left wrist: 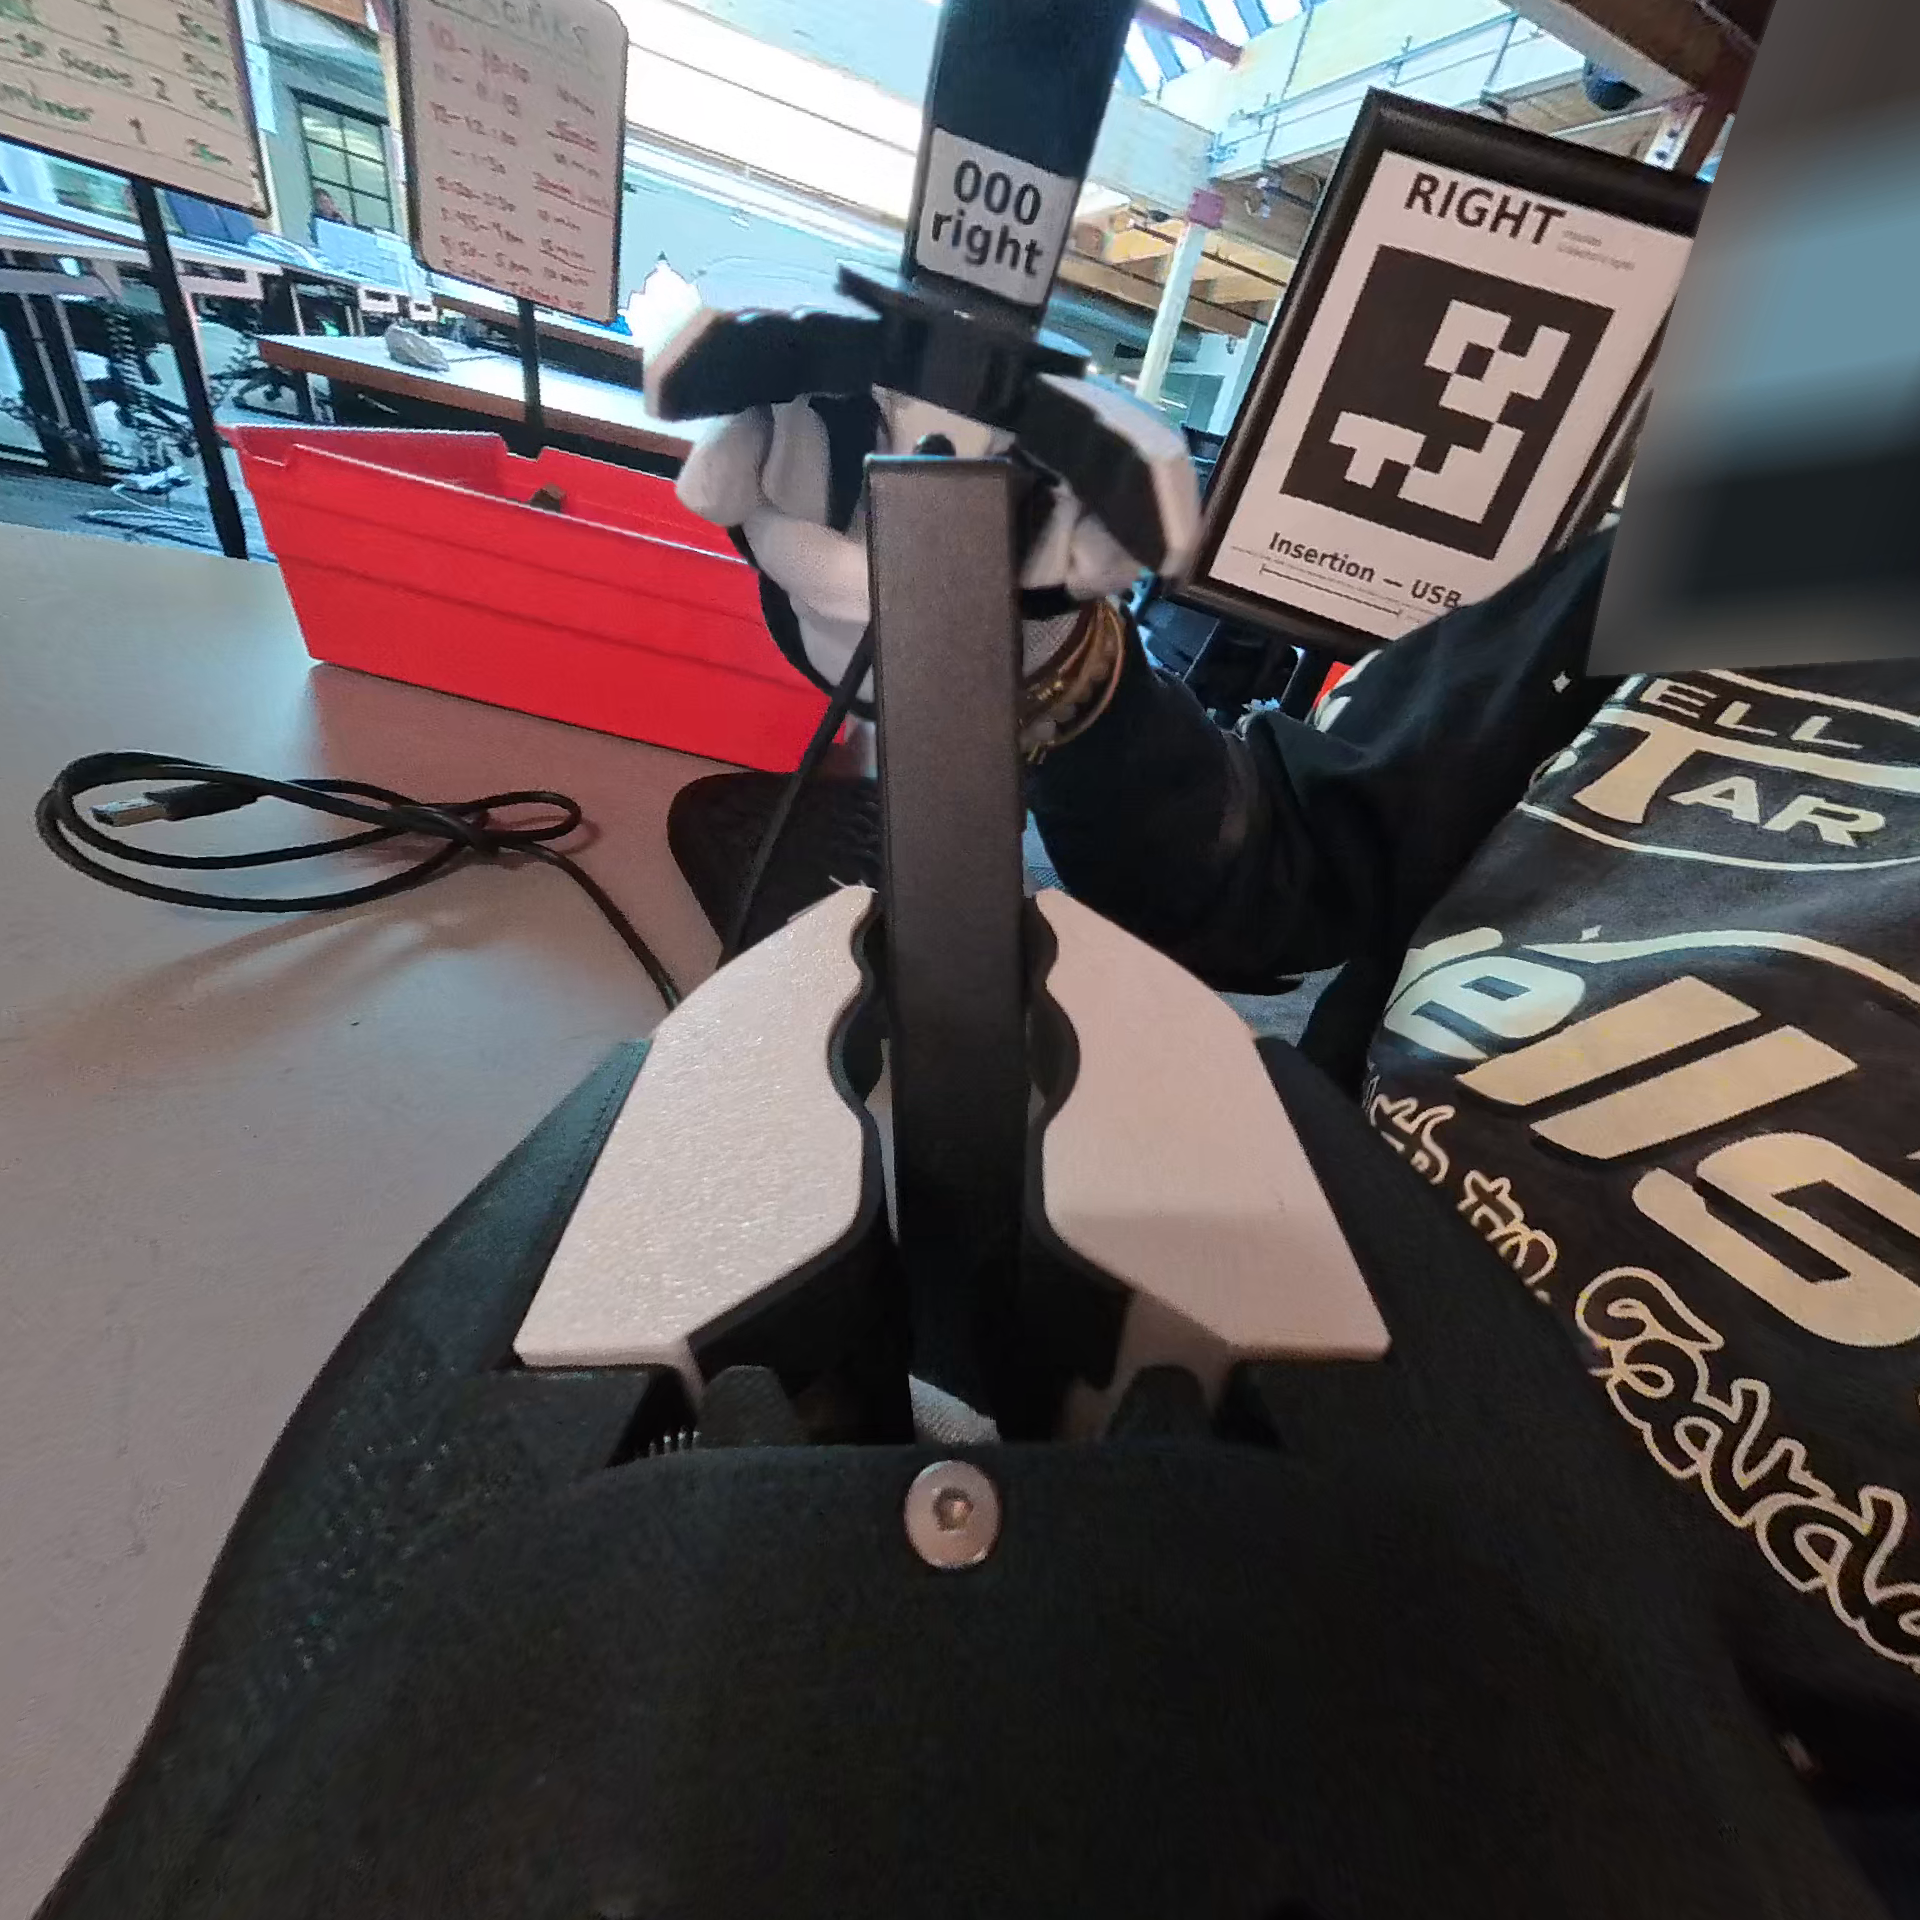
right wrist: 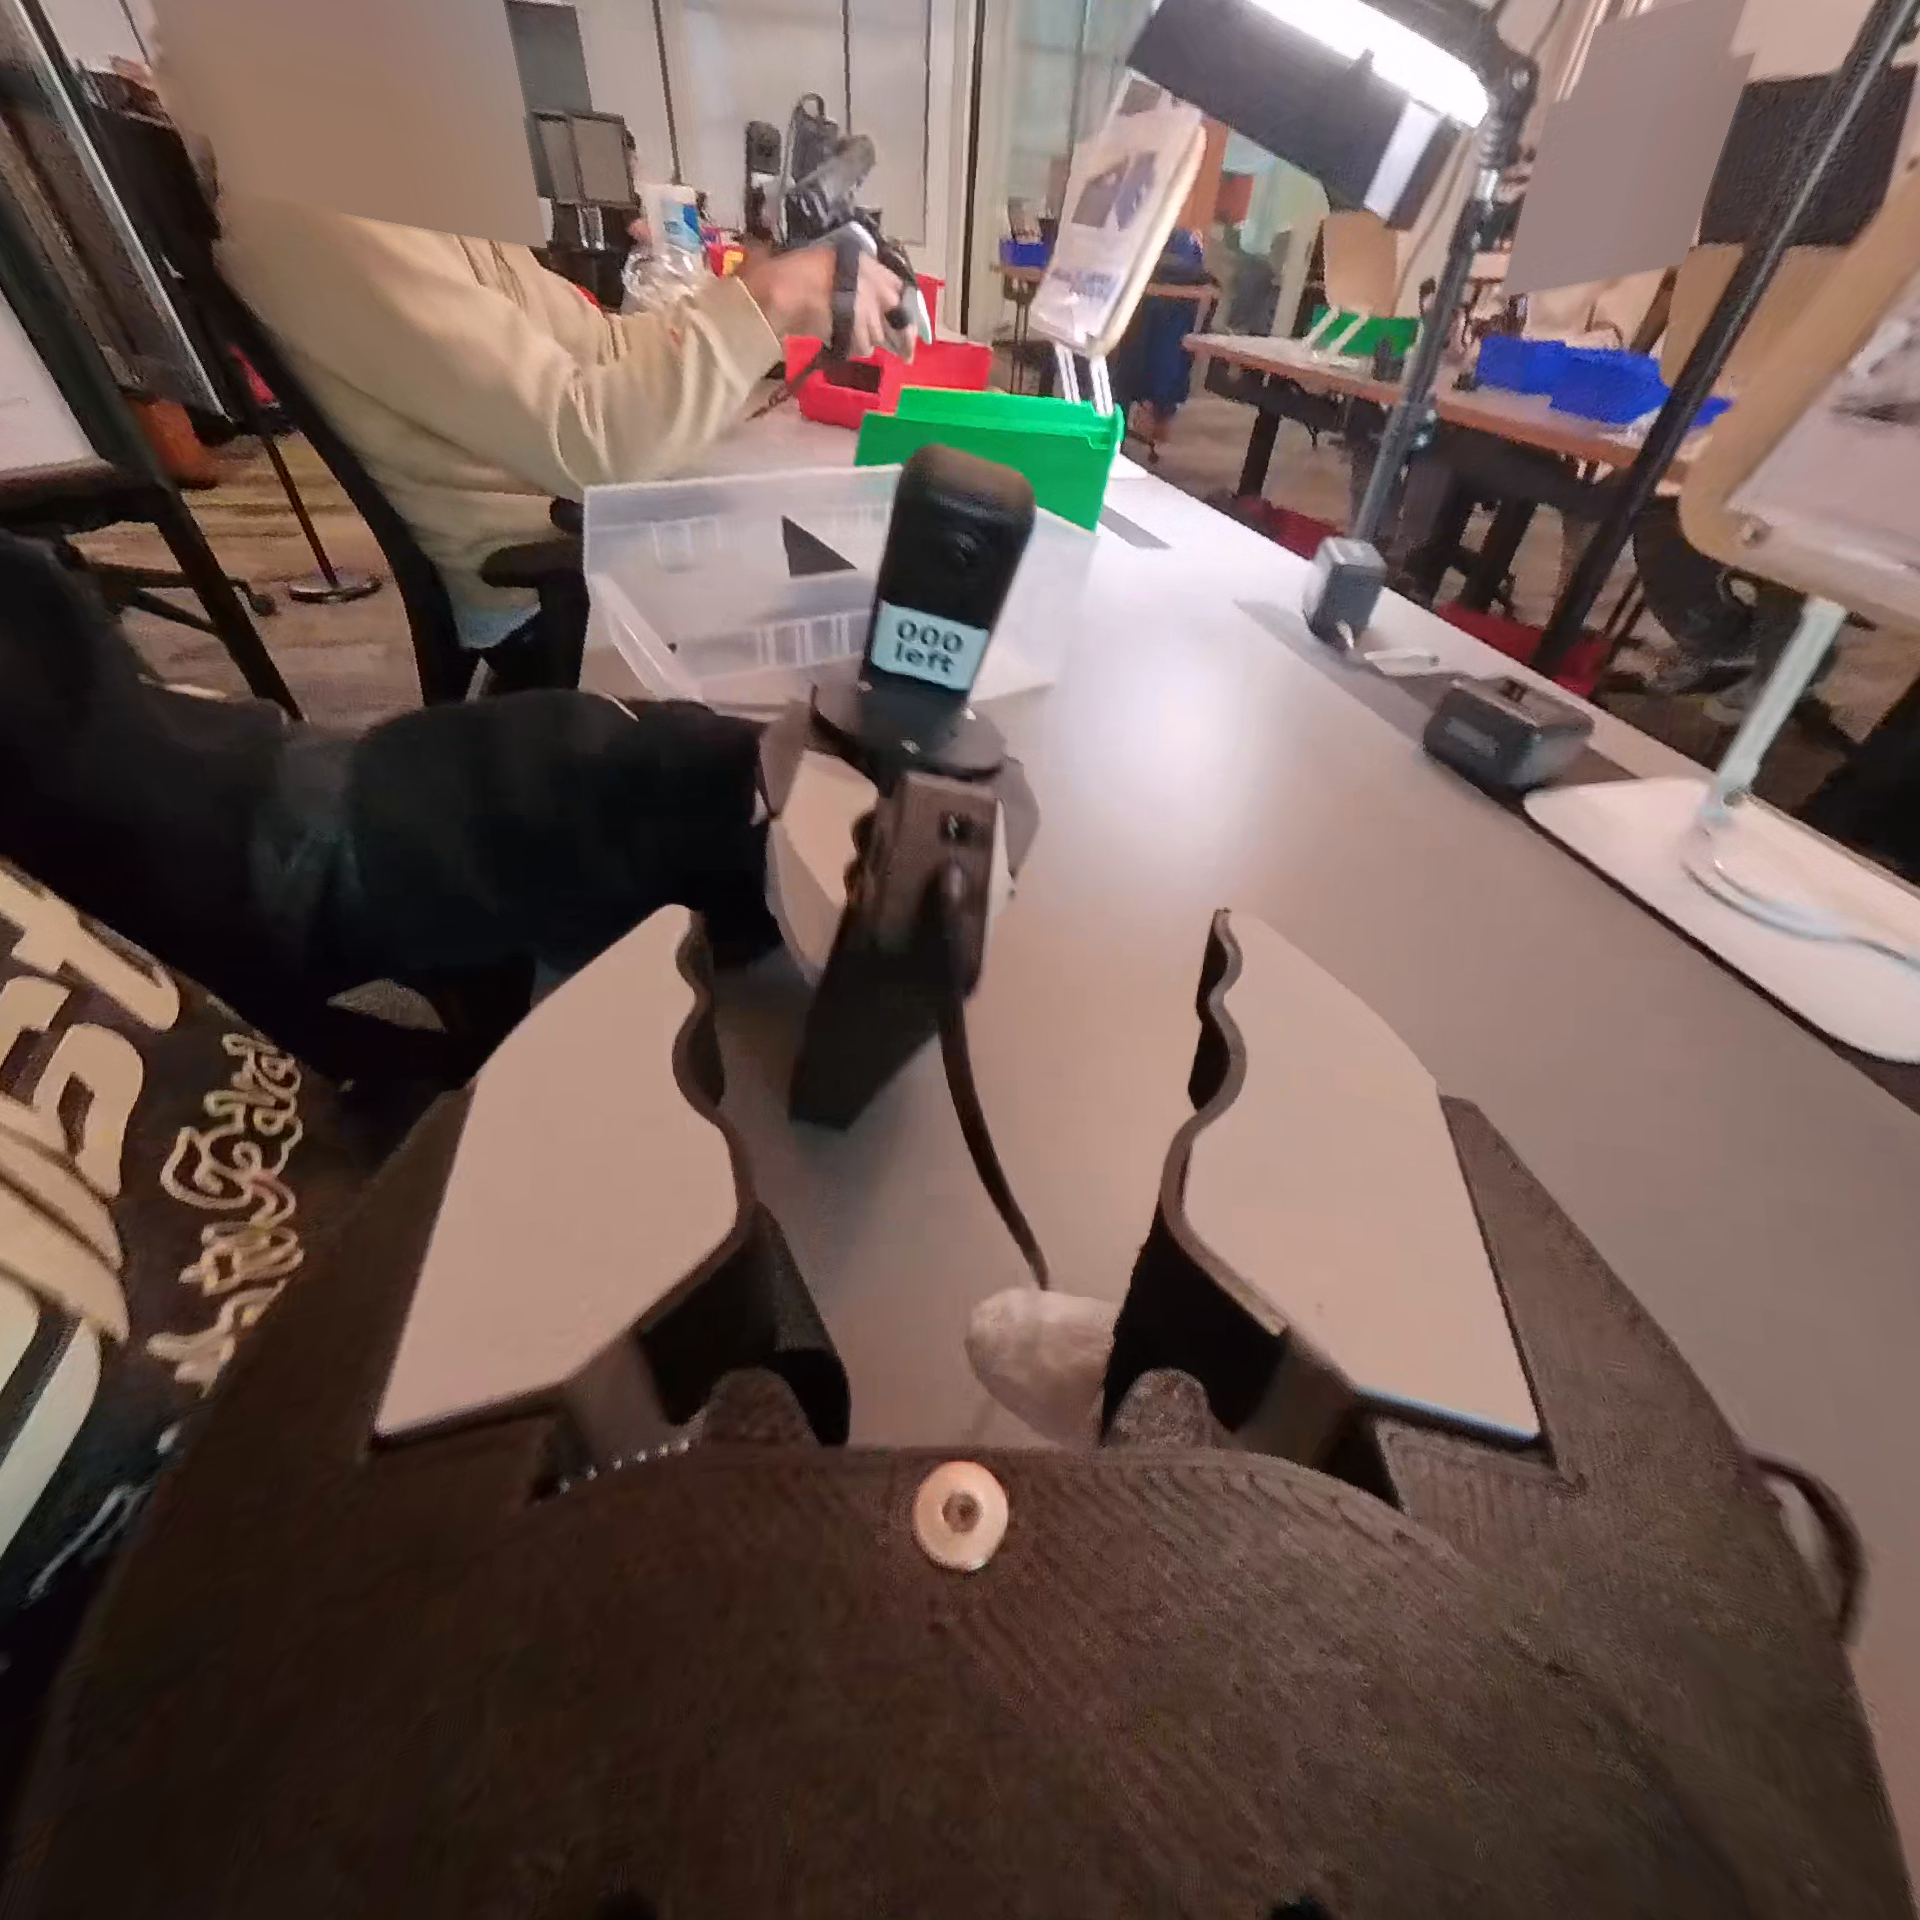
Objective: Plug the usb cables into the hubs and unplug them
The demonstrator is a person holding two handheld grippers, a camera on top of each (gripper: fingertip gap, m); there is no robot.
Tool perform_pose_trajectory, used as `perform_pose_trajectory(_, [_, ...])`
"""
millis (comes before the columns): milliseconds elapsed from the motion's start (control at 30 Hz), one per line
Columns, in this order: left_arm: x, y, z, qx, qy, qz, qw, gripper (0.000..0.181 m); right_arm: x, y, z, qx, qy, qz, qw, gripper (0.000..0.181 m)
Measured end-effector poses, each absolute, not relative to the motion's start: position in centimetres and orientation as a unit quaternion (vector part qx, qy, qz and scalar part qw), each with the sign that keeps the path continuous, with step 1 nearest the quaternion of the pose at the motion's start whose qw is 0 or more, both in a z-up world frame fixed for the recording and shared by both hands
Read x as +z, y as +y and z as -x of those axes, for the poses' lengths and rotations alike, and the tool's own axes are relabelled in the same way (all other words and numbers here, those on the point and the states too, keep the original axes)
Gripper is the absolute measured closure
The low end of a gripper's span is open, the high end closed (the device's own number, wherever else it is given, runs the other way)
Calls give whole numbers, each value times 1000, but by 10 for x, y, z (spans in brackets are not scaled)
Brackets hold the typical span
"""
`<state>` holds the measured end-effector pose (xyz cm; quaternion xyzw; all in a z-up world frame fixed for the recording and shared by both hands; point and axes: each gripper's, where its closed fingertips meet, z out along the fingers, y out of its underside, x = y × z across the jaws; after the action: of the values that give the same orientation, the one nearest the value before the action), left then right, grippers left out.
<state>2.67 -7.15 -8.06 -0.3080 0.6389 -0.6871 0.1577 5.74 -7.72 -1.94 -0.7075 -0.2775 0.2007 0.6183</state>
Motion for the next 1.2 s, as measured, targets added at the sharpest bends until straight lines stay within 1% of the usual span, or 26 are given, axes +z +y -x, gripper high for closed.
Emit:
perform_pose_trajectory(133, [-81,-74,-26,-688,640,305,158,157,-40,-57,-22,169,-286,724,605,92])
perform_pose_trajectory(167, [-81,-74,-26,-686,641,306,159,157,-50,-49,-23,137,-281,739,597,97])
perform_pose_trajectory(233, [-81,-74,-26,-686,641,307,155,157,-59,-44,-23,96,-295,743,593,123])
perform_pose_trajectory(267, [-80,-75,-25,-688,641,306,149,157,-56,-46,-21,105,-297,734,601,140])
perform_pose_trajectory(333, [-82,-73,-31,-676,642,324,163,154,-60,-48,-24,142,-270,756,579,145])
perform_pose_trajectory(400, [-87,-65,-39,-640,652,352,203,140,-63,-50,-32,170,-242,776,557,152])
perform_pose_trajectory(433, [-86,-61,-41,-628,652,359,227,131,-65,-50,-39,167,-225,789,547,152])
perform_pose_trajectory(467, [-82,-57,-42,-622,647,361,252,128,-67,-49,-49,152,-207,801,540,153])
perform_pose_trajectory(600, [-59,-21,-38,-577,596,409,381,127,-73,-56,-92,91,-147,842,511,153])
perform_pose_trajectory(700, [-37,-1,-10,-532,561,418,477,127,-77,-68,-110,130,-88,846,510,153])
perform_pose_trajectory(767, [-26,3,18,-499,558,414,517,127,-85,-77,-119,176,-45,846,501,153])
perform_pose_trajectory(867, [-18,7,60,-455,564,424,543,129,-100,-90,-129,227,5,847,481,153])
perform_pose_trajectory(967, [-22,11,98,-421,572,450,541,133,-113,-100,-136,252,43,843,472,153])
perform_pose_trajectory(1033, [-30,18,125,-385,580,470,543,133,-123,-107,-141,243,53,850,465,153])
perform_pose_trajectory(1067, [-27,26,138,-356,585,468,559,133,-129,-110,-144,232,58,856,459,151])
perform_pose_trajectory(1133, [-16,48,167,-305,556,504,586,133,-141,-118,-149,202,62,873,439,146])
perform_pose_trajectory(1200, [-16,61,201,-263,538,540,591,133,-150,-127,-153,167,55,892,417,139])
